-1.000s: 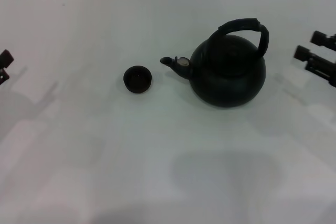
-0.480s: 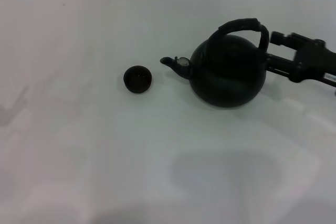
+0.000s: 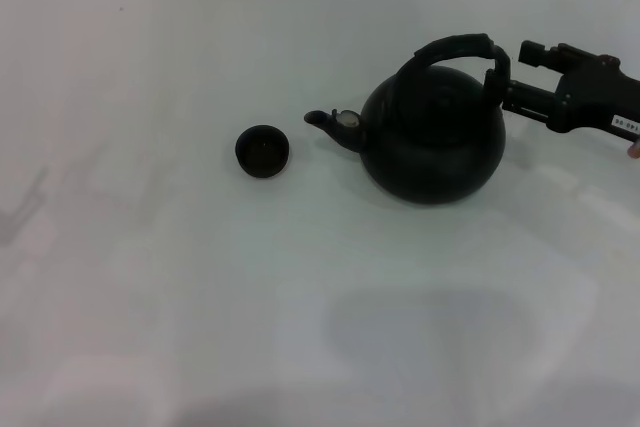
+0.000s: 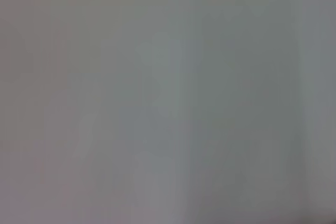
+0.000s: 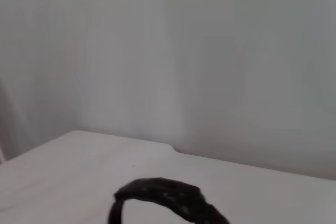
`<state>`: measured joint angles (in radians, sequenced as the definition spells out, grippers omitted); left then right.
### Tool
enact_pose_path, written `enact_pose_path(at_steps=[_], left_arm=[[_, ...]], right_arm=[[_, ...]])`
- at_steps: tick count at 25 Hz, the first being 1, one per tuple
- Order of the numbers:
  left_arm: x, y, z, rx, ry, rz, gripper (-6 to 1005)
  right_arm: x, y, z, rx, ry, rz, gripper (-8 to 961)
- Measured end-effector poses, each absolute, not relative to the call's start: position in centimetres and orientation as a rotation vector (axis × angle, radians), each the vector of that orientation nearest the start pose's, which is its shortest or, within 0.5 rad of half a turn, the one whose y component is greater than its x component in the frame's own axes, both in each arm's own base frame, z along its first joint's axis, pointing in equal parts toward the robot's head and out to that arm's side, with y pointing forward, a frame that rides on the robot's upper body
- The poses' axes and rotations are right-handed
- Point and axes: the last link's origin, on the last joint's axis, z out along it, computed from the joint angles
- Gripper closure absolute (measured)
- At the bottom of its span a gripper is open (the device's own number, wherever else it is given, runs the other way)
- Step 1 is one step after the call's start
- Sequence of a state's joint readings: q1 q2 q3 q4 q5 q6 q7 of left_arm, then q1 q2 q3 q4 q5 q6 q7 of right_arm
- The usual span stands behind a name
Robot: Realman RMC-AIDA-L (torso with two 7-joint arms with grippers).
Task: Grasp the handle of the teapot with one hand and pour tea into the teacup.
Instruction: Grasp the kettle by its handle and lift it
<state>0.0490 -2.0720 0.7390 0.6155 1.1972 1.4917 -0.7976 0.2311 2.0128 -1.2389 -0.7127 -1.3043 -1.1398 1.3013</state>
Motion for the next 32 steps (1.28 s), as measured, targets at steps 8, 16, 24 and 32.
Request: enact_pose_path(at_steps=[8, 16, 24, 32], left_arm=[[-38.3, 19.9, 8.0, -1.829, -0.475, -0.742, 125], [-38.1, 20.4, 8.0, -1.835, -0.469, -0.745, 124], [-38.3, 20.4, 7.9, -1.836, -0.477, -0.737, 124], [-38.3, 20.4, 7.8, -1.836, -0.479, -0.738, 125]], right_arm=[[31.4, 31.7, 0.4, -2.283, 0.784, 0.7, 227], [31.3, 32.2, 0.4, -2.257, 0.786, 0.742, 258], [31.1, 32.4, 0.3, -2.262, 0.774, 0.743, 329], [30.7, 32.5, -0.3, -2.266, 0.742, 0.754, 433]])
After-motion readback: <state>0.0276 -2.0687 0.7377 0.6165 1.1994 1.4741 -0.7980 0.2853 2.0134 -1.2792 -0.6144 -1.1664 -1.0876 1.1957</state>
